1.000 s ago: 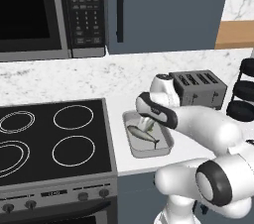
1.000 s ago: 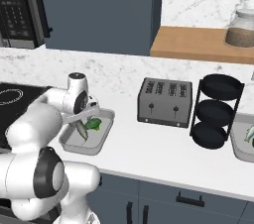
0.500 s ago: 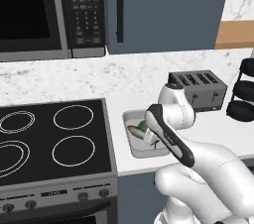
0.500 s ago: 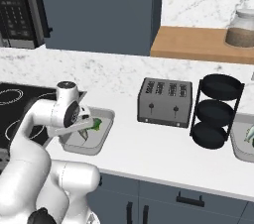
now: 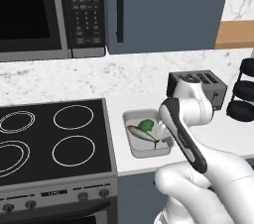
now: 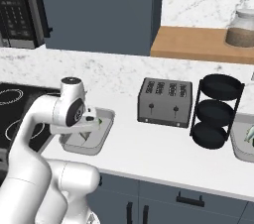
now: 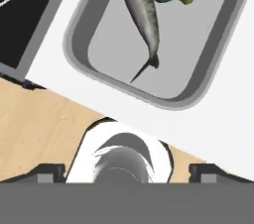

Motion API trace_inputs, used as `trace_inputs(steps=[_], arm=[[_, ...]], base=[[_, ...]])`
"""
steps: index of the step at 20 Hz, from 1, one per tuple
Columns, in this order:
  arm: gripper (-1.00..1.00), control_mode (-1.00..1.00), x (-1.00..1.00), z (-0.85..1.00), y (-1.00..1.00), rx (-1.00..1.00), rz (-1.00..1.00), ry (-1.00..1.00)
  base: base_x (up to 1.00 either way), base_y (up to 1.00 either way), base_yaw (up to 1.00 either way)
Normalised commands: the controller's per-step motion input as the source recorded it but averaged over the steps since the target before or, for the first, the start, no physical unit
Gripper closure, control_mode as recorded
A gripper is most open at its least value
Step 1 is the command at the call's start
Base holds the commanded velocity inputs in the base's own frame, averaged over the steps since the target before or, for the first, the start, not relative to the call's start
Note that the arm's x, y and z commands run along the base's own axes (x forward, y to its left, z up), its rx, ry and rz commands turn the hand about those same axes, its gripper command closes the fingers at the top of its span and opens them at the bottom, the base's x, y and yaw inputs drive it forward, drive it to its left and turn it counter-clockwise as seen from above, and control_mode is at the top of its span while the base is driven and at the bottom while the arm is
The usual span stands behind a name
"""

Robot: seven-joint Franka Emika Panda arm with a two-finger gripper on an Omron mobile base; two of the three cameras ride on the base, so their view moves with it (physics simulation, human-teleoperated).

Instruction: Place one broccoli and one fish in each tupperware on the nearby counter, to pack two identical lunches.

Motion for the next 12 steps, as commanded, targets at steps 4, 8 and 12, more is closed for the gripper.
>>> trace_inputs(steps=[4,8,12], arm=[[-1.00,-1.00,-0.45,0.66,-0.32,0.00,-0.23,0.10],[-1.00,-1.00,-0.87,0.23,-0.17,0.00,-0.18,0.02],[-1.00,-1.00,-0.79,0.00,-0.21,0.00,-0.05,0.00]], base=[[0.00,0.00,0.00],[0.00,0.00,0.00],[0.00,0.00,0.00]])
